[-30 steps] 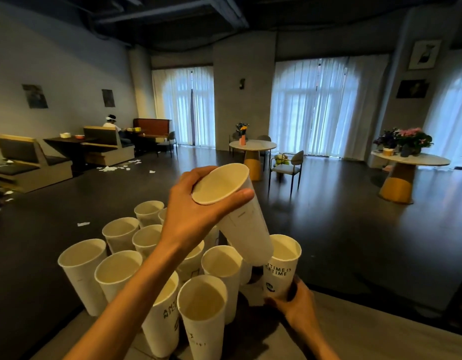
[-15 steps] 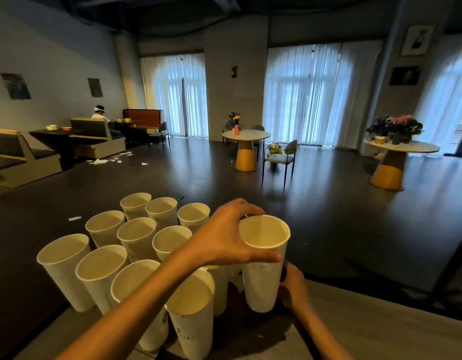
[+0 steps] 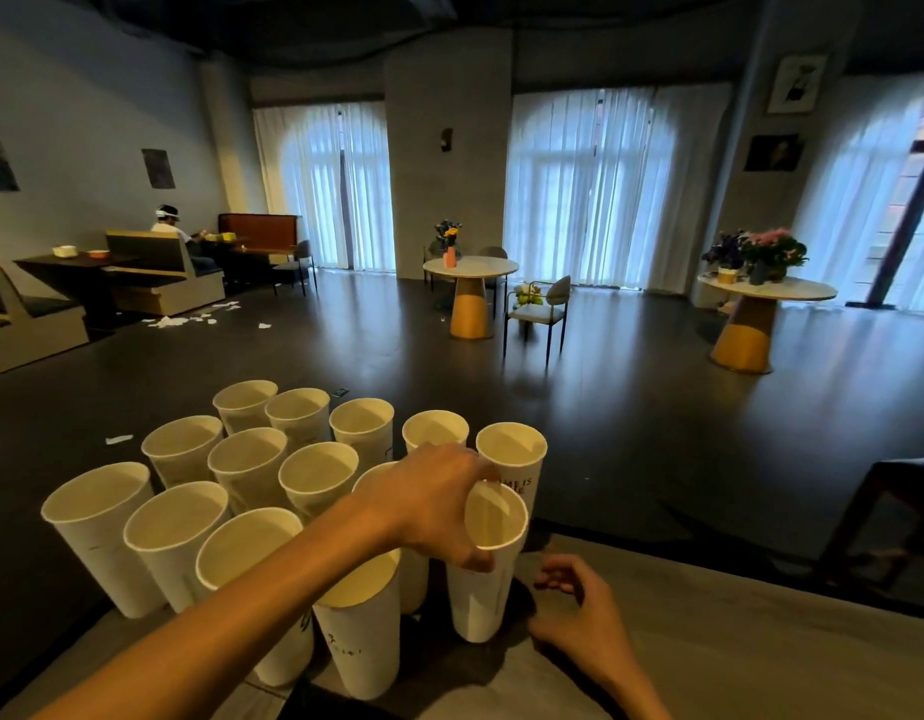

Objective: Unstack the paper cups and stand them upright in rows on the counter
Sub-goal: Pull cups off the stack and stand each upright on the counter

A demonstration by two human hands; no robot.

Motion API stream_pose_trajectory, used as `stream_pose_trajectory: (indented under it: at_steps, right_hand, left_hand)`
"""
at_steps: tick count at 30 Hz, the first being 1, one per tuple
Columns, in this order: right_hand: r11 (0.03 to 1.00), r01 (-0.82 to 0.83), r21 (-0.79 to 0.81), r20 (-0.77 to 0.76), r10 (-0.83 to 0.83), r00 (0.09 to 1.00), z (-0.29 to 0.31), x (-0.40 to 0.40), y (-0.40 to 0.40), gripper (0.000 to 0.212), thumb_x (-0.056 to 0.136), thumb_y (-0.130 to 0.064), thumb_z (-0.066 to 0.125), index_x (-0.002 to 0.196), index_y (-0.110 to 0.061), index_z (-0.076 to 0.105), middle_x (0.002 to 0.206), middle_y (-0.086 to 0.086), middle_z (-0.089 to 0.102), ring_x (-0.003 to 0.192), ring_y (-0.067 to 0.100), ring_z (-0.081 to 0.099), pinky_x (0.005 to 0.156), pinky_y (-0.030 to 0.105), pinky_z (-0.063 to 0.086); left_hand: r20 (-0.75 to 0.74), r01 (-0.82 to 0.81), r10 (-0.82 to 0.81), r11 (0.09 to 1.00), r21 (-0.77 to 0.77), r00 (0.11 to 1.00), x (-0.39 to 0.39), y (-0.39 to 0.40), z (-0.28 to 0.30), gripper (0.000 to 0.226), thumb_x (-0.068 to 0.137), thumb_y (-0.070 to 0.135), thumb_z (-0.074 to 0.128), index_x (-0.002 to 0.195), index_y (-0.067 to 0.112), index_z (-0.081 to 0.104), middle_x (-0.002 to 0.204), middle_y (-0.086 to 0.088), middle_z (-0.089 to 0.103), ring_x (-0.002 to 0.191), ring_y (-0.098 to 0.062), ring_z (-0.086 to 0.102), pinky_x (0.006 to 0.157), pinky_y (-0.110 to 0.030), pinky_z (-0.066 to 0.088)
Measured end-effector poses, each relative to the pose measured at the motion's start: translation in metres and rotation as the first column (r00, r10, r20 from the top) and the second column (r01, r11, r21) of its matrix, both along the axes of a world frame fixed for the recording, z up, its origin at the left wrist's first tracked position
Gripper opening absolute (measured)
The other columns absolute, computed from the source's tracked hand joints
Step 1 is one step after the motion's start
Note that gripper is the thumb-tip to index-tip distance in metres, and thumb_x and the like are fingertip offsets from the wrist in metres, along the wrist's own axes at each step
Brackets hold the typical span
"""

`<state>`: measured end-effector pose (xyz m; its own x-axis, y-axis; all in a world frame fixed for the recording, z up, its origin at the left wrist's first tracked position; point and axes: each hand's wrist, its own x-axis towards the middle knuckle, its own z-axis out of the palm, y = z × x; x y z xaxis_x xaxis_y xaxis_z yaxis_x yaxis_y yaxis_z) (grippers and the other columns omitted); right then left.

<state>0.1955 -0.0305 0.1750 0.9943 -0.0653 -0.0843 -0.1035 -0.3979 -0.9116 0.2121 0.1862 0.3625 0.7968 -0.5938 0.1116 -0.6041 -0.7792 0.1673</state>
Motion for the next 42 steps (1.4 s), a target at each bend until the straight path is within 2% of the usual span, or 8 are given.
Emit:
stream_pose_trajectory:
  at_steps: [5,11,15,19,22,29,34,42]
  right_hand:
    - [0.983,-0.161,-0.086,-0.016,0.161,0.987,0.004,-0.017,0.007,0.09,0.037,-0.043,0.093,0.116,-0.044,0.051,0.124,-0.02,0.044,0.116,0.004,0.05,0.101,0.025,0.048]
    - [0.97,-0.116,-0.212,0.072,0.134,0.988,0.013,-0.024,0.039,0.122,0.027,-0.075,0.083,0.135,-0.038,0.04,0.13,-0.016,0.037,0.126,0.009,0.039,0.108,0.034,0.042]
    - [0.977,-0.067,-0.2,0.08,0.085,0.993,0.01,-0.021,0.052,0.123,0.031,-0.071,0.085,0.138,-0.036,0.037,0.136,-0.013,0.039,0.132,0.012,0.039,0.11,0.038,0.041]
    - [0.986,-0.02,-0.164,0.118,0.039,0.992,0.004,-0.018,0.054,0.103,0.037,-0.061,0.089,0.125,-0.043,0.039,0.121,-0.019,0.039,0.126,0.009,0.044,0.107,0.038,0.045]
    - [0.986,-0.005,-0.168,0.136,0.028,0.99,0.0,-0.016,0.054,0.107,0.039,-0.062,0.088,0.131,-0.037,0.04,0.129,-0.015,0.04,0.126,0.009,0.043,0.107,0.038,0.045]
    - [0.987,-0.001,-0.161,0.129,0.022,0.991,-0.004,-0.015,0.055,0.11,0.04,-0.062,0.088,0.134,-0.033,0.039,0.136,-0.01,0.04,0.127,0.011,0.044,0.106,0.038,0.046]
    - [0.982,-0.006,-0.188,0.128,0.031,0.991,-0.003,-0.014,0.054,0.109,0.039,-0.063,0.087,0.134,-0.033,0.041,0.134,-0.011,0.038,0.124,0.009,0.043,0.105,0.035,0.047]
    - [0.988,-0.019,-0.154,0.111,0.037,0.993,0.002,-0.019,0.051,0.112,0.037,-0.061,0.09,0.134,-0.033,0.04,0.134,-0.01,0.039,0.125,0.01,0.044,0.105,0.034,0.046]
  left_hand:
    - [-0.026,0.0,-0.002,0.997,-0.072,1.0,0.0,0.001,-0.002,0.082,0.061,0.059,0.085,0.133,0.035,0.052,0.129,0.011,0.061,0.113,-0.009,0.059,0.093,-0.029,0.054]
    - [-0.054,-0.01,0.003,0.992,-0.125,0.999,-0.003,0.001,-0.002,0.079,0.065,0.054,0.086,0.134,0.03,0.053,0.128,0.009,0.062,0.112,-0.01,0.061,0.088,-0.023,0.054]
    - [-0.061,-0.019,0.011,0.991,-0.135,0.998,-0.005,0.002,-0.003,0.079,0.065,0.053,0.086,0.134,0.027,0.054,0.129,0.007,0.063,0.11,-0.008,0.061,0.083,-0.019,0.053]
    - [-0.058,-0.021,0.013,0.99,-0.141,0.998,-0.006,0.005,-0.003,0.083,0.064,0.055,0.086,0.135,0.03,0.052,0.131,0.009,0.062,0.114,-0.009,0.061,0.091,-0.026,0.056]
    - [-0.058,-0.011,0.003,0.99,-0.137,0.998,-0.005,0.006,-0.002,0.081,0.063,0.057,0.086,0.132,0.029,0.056,0.127,0.009,0.064,0.112,-0.011,0.063,0.09,-0.028,0.057]
    - [-0.02,-0.017,0.014,0.987,-0.16,1.0,-0.006,0.009,0.001,0.075,0.063,0.059,0.085,0.126,0.028,0.061,0.122,0.012,0.065,0.103,-0.005,0.062,0.073,-0.009,0.047]
    - [-0.001,-0.039,0.039,0.989,-0.14,0.999,-0.006,0.014,0.003,0.077,0.061,0.063,0.084,0.124,0.026,0.062,0.118,0.011,0.066,0.1,-0.006,0.063,0.08,-0.022,0.057]
    - [0.001,-0.044,0.045,0.987,-0.153,0.999,-0.012,0.012,0.009,0.075,0.065,0.059,0.084,0.127,0.022,0.062,0.121,0.008,0.065,0.104,-0.008,0.062,0.085,-0.027,0.058]
